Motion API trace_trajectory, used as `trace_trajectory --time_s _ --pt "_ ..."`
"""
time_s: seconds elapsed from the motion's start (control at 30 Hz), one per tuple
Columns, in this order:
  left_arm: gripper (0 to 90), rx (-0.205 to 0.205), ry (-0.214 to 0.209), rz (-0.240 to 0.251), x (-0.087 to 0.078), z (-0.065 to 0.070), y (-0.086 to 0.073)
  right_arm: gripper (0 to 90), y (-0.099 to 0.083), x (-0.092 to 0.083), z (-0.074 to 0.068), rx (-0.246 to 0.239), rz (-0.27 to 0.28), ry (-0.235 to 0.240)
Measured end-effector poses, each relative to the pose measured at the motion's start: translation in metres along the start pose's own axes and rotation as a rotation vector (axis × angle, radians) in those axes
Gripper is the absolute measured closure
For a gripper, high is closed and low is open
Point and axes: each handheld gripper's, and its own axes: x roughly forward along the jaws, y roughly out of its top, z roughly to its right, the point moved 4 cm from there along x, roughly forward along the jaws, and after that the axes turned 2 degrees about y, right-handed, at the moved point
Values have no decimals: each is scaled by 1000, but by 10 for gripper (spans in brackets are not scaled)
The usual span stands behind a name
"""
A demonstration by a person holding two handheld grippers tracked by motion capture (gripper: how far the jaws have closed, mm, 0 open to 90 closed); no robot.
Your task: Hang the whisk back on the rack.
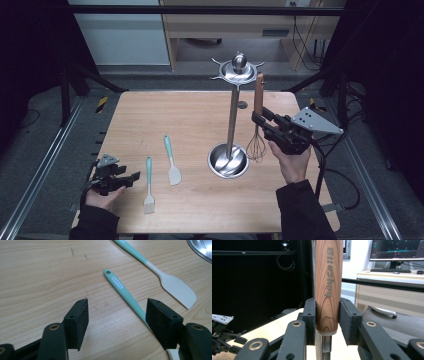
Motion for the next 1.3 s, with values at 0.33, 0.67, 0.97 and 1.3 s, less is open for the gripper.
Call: trace_trajectory --time_s 0.33,0.67,0.97,1.3 --pt "348 -1 0 1 0 0 0 684 -6 6 1 15 1 15" --pt "348 1 0 0 0 0 0 682 -5 7 1 20 -10 7" --pt "348 0 -1 1 0 1 0 656 -3 6 2 16 -10 -7" --pt "348 -1 -3 2 0 1 0 575 2 -1 2 7 -10 -29"
